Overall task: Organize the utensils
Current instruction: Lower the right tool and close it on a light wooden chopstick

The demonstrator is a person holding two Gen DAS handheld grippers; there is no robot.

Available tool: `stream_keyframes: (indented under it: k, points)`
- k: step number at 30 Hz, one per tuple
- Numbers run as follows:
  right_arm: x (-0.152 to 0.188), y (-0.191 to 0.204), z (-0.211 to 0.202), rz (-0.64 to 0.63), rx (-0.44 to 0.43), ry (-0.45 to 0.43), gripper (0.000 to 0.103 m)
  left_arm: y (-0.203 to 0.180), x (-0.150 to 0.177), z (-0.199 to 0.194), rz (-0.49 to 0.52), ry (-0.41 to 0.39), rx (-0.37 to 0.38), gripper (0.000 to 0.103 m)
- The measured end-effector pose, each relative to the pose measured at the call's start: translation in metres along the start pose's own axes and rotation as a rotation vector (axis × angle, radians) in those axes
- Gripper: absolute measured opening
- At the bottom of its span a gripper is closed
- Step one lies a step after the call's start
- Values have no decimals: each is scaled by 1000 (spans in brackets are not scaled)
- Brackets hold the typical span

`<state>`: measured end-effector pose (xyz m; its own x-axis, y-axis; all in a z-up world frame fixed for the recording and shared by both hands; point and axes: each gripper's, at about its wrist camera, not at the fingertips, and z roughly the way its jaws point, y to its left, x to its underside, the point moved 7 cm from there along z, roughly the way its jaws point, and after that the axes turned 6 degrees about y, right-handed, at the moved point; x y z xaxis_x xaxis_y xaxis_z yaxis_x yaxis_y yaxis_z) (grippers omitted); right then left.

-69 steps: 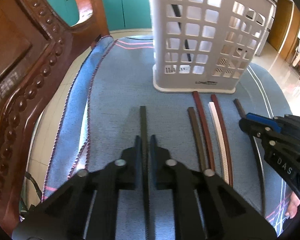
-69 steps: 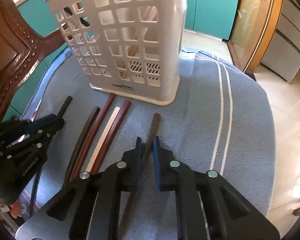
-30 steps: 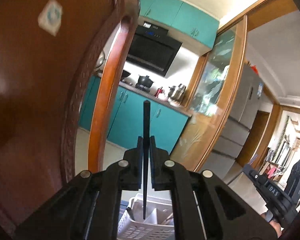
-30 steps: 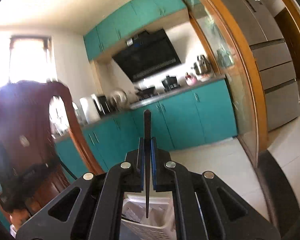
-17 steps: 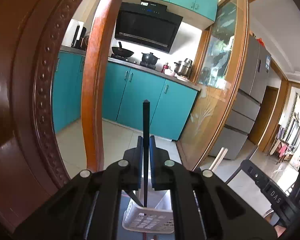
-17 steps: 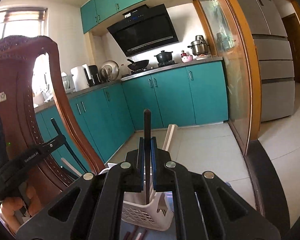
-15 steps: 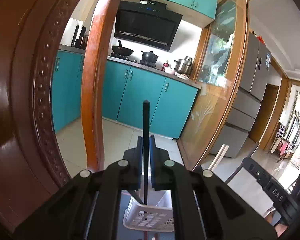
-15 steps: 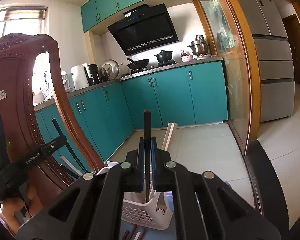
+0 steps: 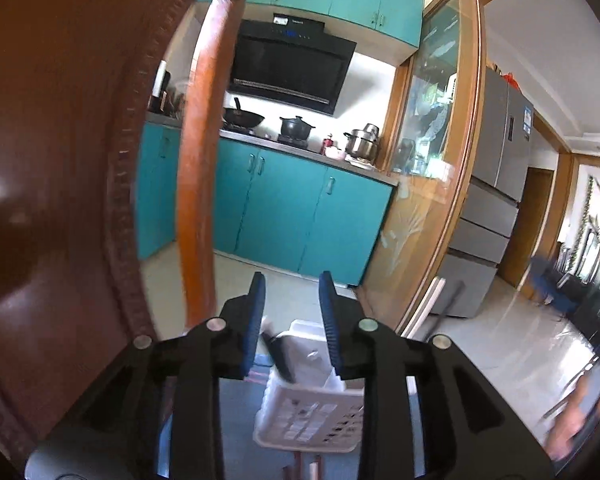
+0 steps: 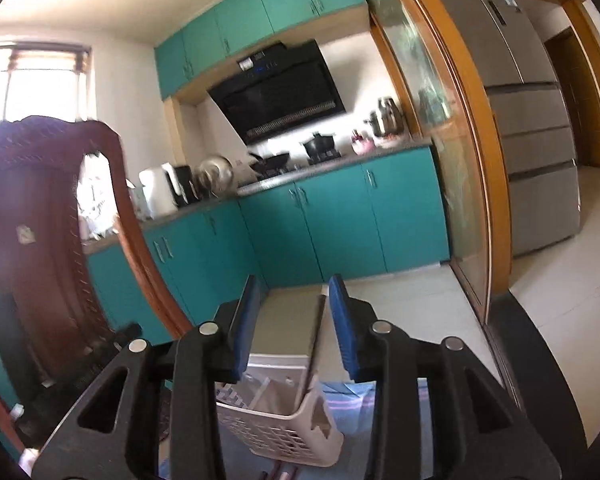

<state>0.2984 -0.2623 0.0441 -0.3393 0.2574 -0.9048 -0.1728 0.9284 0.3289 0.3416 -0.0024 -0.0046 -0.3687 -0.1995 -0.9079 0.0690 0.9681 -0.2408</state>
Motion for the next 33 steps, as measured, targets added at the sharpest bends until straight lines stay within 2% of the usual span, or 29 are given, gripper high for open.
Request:
stream_keyframes:
  k: [2, 4, 6, 7, 9, 10, 13, 15, 18, 22, 25, 29, 31, 33]
  points:
    - [-2, 14, -12, -36, -55, -4, 36, 6, 17, 1, 38, 29, -23, 28]
    - [10, 42, -19, -108, -194, 59, 36, 14, 41, 9, 62, 91, -53, 28]
    - [36, 59, -12, -159, -259, 150, 36, 32, 77, 25, 34, 230, -86, 24]
    - [50, 62, -6, -178, -262, 191, 36, 38, 89, 30, 18, 286, -94, 24]
    - [107, 57, 21, -214, -225, 321, 35, 51, 114, 43, -20, 408, -113, 24]
    - [136, 47, 40, -203, -185, 402, 32, 54, 121, 46, -16, 441, -121, 24]
    - [213, 15, 93, -123, -56, 688, 28, 54, 132, 50, 43, 474, -155, 24]
    - [244, 4, 112, -63, -21, 787, 28, 53, 135, 52, 77, 486, -179, 24]
    - [263, -6, 121, -17, 15, 835, 28, 51, 138, 53, 76, 506, -170, 24]
    - [267, -1, 125, -66, 39, 802, 28, 52, 150, 55, 77, 557, -189, 27]
    - [269, 5, 129, -113, 74, 776, 28, 55, 163, 58, 47, 611, -173, 28]
    - [278, 19, 130, -166, 93, 782, 28, 55, 175, 60, 44, 646, -176, 31]
    - [281, 23, 127, -188, 100, 798, 20, 55, 178, 59, 53, 651, -180, 31]
    - [278, 20, 125, -119, 76, 838, 16, 56, 178, 60, 54, 655, -181, 31]
